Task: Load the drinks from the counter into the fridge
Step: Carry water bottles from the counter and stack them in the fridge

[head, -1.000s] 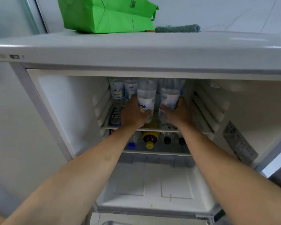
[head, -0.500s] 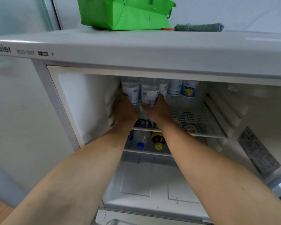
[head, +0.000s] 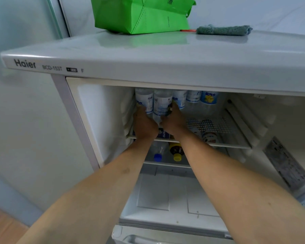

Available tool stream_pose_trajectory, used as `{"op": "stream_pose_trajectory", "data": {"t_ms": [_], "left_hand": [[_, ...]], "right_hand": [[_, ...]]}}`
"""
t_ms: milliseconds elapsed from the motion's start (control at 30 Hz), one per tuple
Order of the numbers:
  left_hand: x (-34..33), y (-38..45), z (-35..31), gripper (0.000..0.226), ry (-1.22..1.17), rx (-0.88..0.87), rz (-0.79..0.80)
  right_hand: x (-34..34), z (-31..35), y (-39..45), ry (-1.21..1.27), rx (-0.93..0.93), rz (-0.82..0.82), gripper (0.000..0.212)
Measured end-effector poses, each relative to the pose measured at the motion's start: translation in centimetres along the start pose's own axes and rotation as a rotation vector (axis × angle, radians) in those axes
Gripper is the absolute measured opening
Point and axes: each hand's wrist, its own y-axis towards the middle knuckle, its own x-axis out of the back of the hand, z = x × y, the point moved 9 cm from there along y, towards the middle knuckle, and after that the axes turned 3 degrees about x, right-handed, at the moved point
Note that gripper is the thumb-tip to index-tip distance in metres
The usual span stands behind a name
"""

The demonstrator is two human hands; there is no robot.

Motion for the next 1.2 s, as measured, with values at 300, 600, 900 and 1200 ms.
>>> {"op": "stream_pose_trajectory", "data": {"t_ms": [300,600,900,1200], "left_hand": [[0.3,-1.4,0.4,0.057,-0.073,-0.074,0.068],[3.8,-5.1,3.2,0.046,-0.117,0.077,0.143],[8.9,-13.3,4.3,0.020,-0.151,0.089,0.145],[9.0,-29.3,8.0,0.033,0.017,0.152,0.263]], "right_hand": [[-1.2,0.1,-0.5,0.055,0.071,0.148,0.079],[-0.8,0.8,-2.8,0.005,0.067,0.172,0.077],[2.9,-0.6,-13.1,-0.136,-0.042,0.110,0.036],[10.3,-8.3,-31.2,-0.096,-0.180,0.032,0.035]]}}
